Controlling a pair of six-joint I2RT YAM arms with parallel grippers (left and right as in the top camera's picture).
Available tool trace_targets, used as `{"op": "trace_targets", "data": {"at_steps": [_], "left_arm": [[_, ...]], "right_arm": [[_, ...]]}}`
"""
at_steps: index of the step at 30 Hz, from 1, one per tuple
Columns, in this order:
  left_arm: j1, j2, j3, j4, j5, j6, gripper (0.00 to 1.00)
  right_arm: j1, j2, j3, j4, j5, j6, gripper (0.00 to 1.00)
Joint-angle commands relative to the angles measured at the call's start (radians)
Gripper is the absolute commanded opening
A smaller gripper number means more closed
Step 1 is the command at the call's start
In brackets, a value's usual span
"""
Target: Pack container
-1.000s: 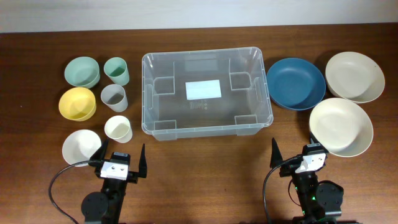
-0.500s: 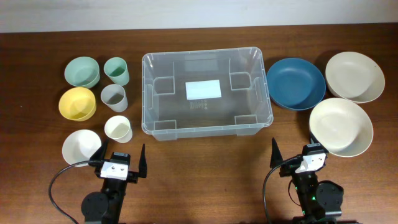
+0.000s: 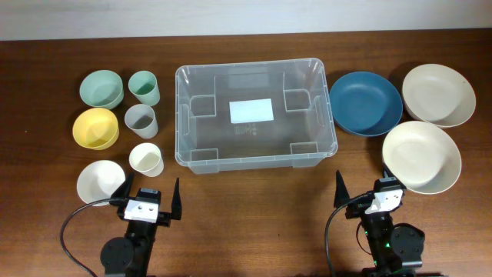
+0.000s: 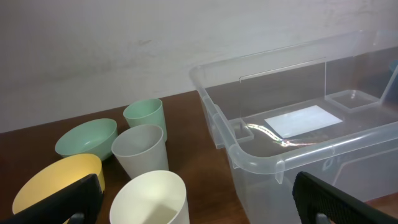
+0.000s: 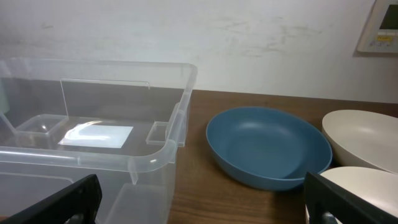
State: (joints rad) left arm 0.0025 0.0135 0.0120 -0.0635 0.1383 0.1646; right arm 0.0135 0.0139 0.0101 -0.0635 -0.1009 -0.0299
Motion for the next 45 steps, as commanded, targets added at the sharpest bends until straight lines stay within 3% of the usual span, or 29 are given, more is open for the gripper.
{"op": "trace_targets", "data": {"at_steps": [1, 18, 23, 28, 34, 38, 42, 45], "left_arm": [[0.007, -0.008, -0.003, -0.005, -0.004, 0.01, 1.0], [0.007, -0.008, -0.003, -0.005, -0.004, 0.01, 0.99], [0.007, -0.008, -0.003, -0.005, -0.004, 0.01, 0.99], [0.007, -0.008, -0.003, -0.005, -0.004, 0.01, 1.0], [0.007, -0.008, -0.003, -0.005, -0.004, 0.01, 0.99], [0.007, -0.008, -0.003, -0.005, -0.004, 0.01, 1.0], [0.007, -0.008, -0.003, -0.005, -0.004, 0.01, 0.99], [0.007, -0.008, -0.003, -0.005, -0.004, 0.01, 1.0]], "right_arm": [[-0.006, -0.011, -0.005, -0.008, 0.012, 0.0, 0.99], [-0.006, -0.011, -0.005, -0.002, -0.029, 0.016, 0.99], [-0.006, -0.011, -0.003, 0.064, -0.084, 0.096, 0.99], [-0.009, -0.01, 0.079, 0.066, -0.092, 0.097, 0.99], [-0.009, 0.032, 0.322, -0.131, 0.094, 0.097, 0.99], [-0.009, 0.166, 0.584, -0.424, 0.211, 0.121, 0.99], [-0.009, 0.378, 0.842, -0.715, 0.16, 0.162, 0.99], [-0.008, 0.523, 0.969, -0.813, -0.001, 0.163, 0.99]]}}
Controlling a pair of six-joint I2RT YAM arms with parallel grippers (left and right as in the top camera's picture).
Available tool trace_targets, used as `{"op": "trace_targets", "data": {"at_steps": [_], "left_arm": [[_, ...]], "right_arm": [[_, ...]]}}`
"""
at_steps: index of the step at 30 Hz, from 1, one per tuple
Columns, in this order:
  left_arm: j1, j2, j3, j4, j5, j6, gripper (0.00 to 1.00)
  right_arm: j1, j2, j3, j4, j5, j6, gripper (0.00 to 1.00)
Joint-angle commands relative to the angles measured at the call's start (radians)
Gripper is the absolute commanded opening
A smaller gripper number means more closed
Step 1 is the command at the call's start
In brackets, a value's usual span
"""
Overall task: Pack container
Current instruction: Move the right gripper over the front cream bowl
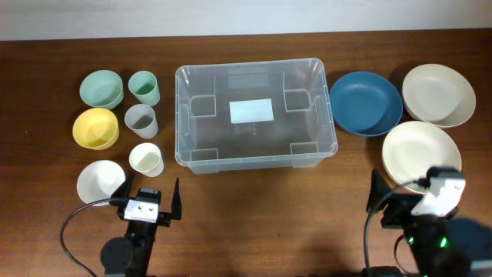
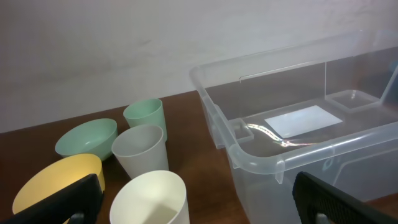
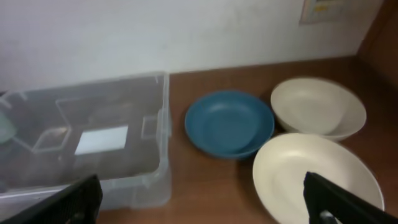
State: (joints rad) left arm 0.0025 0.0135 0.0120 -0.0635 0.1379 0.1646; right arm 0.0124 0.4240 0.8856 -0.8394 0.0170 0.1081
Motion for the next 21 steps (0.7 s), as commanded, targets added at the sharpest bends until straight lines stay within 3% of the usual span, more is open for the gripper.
{"op": "trace_targets", "data": {"at_steps": [1, 5, 9, 10, 13, 21], "left_arm": [[0.007, -0.008, -0.003, -0.005, -0.003, 0.01, 0.99], [0.007, -0.008, -0.003, -0.005, -0.003, 0.01, 0.99], [0.007, -0.008, -0.003, -0.005, -0.004, 0.01, 1.0], [0.007, -0.008, -0.003, -0.005, -0.004, 0.01, 1.0], [0.007, -0.008, -0.003, -0.005, -0.003, 0.01, 0.99], [0.007, -0.008, -0.003, -0.005, -0.003, 0.01, 0.99]], "right_arm": [[-0.007, 0.146, 0.113, -0.05, -0.184, 0.024, 0.99], [-0.007, 0.26, 0.124, -0.063, -0.229, 0.026, 0.99], [-0.04, 0.346, 0.134, -0.088, 0.081, 0.33, 0.99], [-0.08, 0.364, 0.136, -0.108, 0.157, 0.417, 0.99], [-0.195, 0.379, 0.136, -0.132, 0.182, 0.475, 0.99], [-0.582, 0.391, 0.135, -0.211, 0.014, 0.536, 0.99]]}}
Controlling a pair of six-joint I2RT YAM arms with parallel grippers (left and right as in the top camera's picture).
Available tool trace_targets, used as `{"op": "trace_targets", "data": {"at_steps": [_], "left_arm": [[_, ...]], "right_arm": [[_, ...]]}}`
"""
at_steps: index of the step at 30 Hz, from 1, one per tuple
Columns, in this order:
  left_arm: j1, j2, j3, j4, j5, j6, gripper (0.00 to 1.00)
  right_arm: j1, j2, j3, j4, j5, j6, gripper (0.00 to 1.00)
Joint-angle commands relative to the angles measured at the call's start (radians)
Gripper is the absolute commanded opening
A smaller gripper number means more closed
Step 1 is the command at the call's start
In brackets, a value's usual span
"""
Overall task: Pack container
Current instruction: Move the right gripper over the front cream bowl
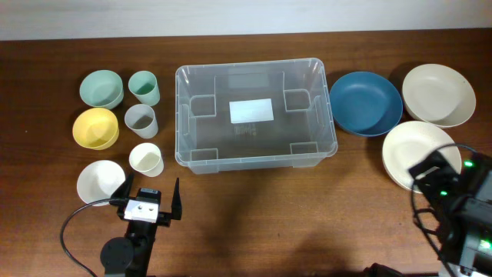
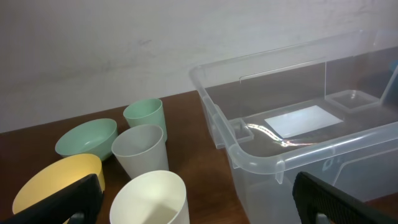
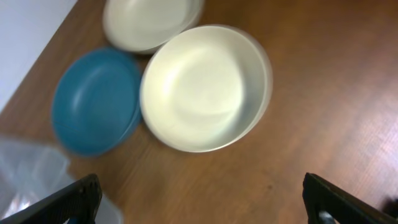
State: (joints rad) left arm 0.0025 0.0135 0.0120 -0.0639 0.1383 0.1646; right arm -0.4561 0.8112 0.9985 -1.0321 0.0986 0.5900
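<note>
The clear plastic container (image 1: 254, 115) stands empty mid-table. To its left are a green bowl (image 1: 101, 88), yellow bowl (image 1: 95, 127), white bowl (image 1: 101, 181), and green (image 1: 144, 87), grey (image 1: 141, 120) and white (image 1: 145, 159) cups. To its right lie a blue bowl (image 1: 366, 103) and two cream bowls (image 1: 438, 95), the nearer cream bowl (image 1: 419, 154). My left gripper (image 1: 150, 201) is open at the front edge, just behind the white cup (image 2: 152, 199). My right gripper (image 1: 447, 177) is open and empty, raised by the near cream bowl (image 3: 205, 87).
In the right wrist view the blue bowl (image 3: 93, 102) touches the near cream bowl, with the far cream bowl (image 3: 152, 22) beyond and a container corner (image 3: 25, 168) at the left. Bare wood (image 3: 205, 186) lies under the right fingers.
My right arm has moved further right and its camera now looks steeply down on the near cream bowl. The left arm and all the dishes are where they were.
Both grippers first rested open at the front edge, the right one facing the container and blue bowl. Then the right arm stood higher and further right, seeing all three right-hand bowls. Now it is beside the near cream bowl, still open.
</note>
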Motion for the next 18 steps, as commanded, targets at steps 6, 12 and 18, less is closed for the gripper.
{"op": "trace_targets", "data": {"at_steps": [6, 12, 18], "left_arm": [[0.007, -0.008, -0.003, -0.005, -0.004, 0.01, 0.99], [0.007, -0.008, -0.003, -0.005, -0.004, 0.01, 1.0], [0.007, -0.008, -0.003, -0.005, -0.004, 0.01, 1.0]], "right_arm": [[-0.299, 0.072, 0.002, -0.087, -0.1, 0.054, 0.99], [-0.375, 0.192, -0.053, -0.031, -0.175, 0.043, 0.99], [-0.383, 0.326, -0.058, -0.003, -0.189, 0.043, 0.99]]}}
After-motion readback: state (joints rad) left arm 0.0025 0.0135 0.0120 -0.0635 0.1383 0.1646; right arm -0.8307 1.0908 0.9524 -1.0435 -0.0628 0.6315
